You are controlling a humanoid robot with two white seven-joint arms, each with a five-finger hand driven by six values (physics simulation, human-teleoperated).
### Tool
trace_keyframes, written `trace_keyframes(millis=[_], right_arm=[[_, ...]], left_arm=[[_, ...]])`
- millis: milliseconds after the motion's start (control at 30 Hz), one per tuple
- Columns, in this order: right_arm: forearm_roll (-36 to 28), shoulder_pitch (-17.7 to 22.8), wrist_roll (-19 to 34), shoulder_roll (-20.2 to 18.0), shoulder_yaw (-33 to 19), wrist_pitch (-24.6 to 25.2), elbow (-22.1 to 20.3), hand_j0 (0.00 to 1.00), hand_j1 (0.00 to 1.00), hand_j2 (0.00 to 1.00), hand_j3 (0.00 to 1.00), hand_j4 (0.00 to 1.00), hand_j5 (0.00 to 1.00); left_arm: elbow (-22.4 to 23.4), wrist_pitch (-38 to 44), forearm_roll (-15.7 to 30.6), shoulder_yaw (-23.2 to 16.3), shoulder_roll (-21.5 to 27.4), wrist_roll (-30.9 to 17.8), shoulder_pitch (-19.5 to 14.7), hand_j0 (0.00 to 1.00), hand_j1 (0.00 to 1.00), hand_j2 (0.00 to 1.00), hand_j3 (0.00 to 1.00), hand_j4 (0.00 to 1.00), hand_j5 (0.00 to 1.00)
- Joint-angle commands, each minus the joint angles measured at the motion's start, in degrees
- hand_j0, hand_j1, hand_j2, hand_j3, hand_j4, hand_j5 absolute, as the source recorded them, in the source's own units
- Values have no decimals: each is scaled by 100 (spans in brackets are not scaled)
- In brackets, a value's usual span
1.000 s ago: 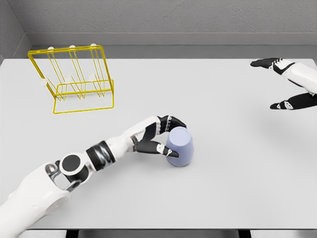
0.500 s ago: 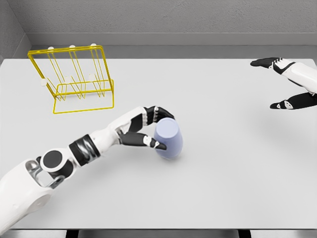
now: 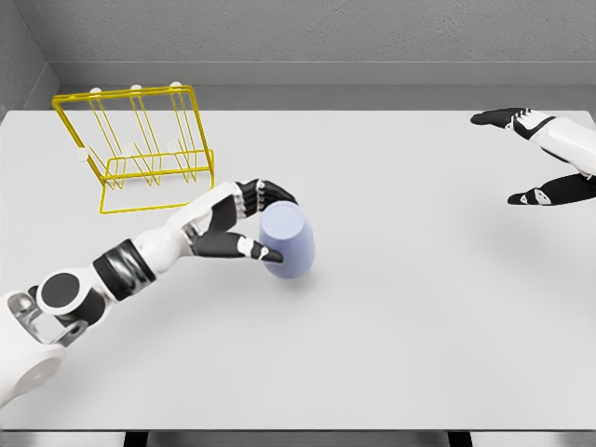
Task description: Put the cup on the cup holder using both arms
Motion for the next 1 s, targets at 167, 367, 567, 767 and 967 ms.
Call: trace_keyframes(millis=[167,367,567,767,967], right_arm=[[-45,0,-4,-6,-1,16,-10,100,100,100,100,100,100],[-45,0,-4,-6,-1,16,-1,100,100,100,100,100,100],[-45,0,-4,-6,-1,16,-1,100,100,100,100,100,100],[-45,0,-4,2,-1,16,-1,100,100,100,100,100,100],[-45,0,-4,2,-1,16,-1,100,100,100,100,100,100]], left_arm=[[-8,-121,215,181,326,1,-9,59,59,59,59,59,59],[-8,-121,391,322,528,1,-44,59,59,59,59,59,59],[-8,-253,549,419,739,1,-53,59,59,59,59,59,59],[-8,-376,733,471,1073,1,-70,59,59,59,59,59,59],[-8,-525,812,515,1266,1,-105,59,59,59,59,59,59]])
